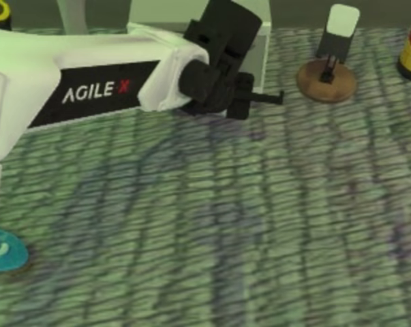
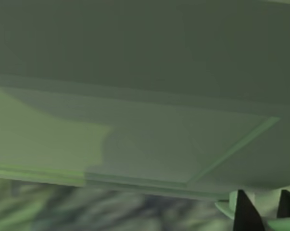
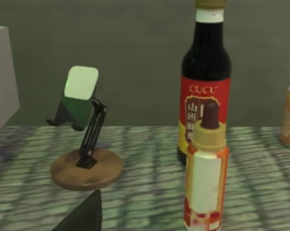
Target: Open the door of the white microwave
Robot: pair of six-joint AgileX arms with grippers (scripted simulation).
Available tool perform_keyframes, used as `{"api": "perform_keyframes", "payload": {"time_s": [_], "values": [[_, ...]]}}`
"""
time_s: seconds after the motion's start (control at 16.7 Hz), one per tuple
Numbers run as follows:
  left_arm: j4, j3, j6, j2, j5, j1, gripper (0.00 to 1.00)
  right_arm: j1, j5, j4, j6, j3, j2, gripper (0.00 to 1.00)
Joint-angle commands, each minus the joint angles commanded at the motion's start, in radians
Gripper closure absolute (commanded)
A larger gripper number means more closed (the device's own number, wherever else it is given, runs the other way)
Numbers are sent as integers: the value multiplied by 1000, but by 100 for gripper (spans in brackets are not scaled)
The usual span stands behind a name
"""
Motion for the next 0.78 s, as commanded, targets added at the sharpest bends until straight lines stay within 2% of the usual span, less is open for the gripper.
{"api": "perform_keyframes", "payload": {"time_s": [0.78], "values": [[3,-9,4,-2,12,-5,100,0,0,0,0,0,0,0]]}}
